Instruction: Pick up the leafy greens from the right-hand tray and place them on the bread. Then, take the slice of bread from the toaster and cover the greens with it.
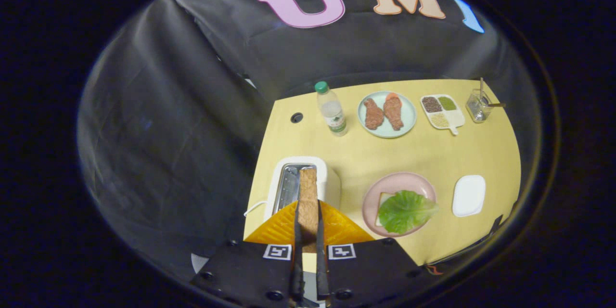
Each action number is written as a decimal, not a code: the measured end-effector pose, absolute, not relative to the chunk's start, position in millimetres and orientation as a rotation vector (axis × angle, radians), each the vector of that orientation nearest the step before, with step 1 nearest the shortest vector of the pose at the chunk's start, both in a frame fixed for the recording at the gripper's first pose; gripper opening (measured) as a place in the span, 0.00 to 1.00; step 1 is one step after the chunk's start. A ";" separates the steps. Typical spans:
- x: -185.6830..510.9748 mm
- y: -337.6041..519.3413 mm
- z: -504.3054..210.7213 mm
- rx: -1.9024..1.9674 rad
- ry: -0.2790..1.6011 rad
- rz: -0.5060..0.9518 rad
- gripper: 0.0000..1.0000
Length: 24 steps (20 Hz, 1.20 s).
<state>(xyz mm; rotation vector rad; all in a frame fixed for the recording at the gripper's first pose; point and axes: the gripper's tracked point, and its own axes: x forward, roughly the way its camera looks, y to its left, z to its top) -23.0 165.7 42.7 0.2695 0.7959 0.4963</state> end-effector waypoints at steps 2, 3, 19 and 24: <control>-17.5 141.7 32.7 0.277 0.798 0.478 0.14; -14.4 131.4 24.9 0.286 0.804 0.472 0.14; 31.8 88.5 -125.1 0.313 0.959 0.476 0.14; 41.8 85.4 -151.5 0.362 0.959 0.490 0.14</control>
